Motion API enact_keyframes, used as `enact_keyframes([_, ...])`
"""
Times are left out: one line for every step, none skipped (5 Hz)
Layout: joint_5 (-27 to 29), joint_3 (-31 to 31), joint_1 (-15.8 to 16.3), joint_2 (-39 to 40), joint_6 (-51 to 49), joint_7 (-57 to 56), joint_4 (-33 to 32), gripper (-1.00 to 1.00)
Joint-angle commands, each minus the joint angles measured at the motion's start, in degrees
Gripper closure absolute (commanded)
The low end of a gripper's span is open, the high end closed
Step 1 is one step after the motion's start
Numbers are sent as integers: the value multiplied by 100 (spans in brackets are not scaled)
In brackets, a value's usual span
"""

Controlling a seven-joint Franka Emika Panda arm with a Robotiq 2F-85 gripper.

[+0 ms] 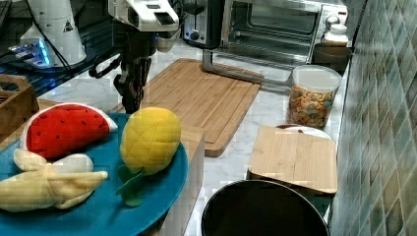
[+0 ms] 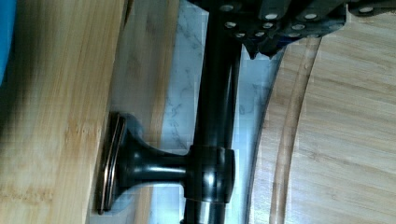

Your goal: Close the drawer.

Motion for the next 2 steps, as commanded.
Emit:
enact_keyframes([-297, -722, -555, -41, 488, 301, 628, 100])
enact_keyframes([-272, -783, -495, -35, 492, 285, 628, 100])
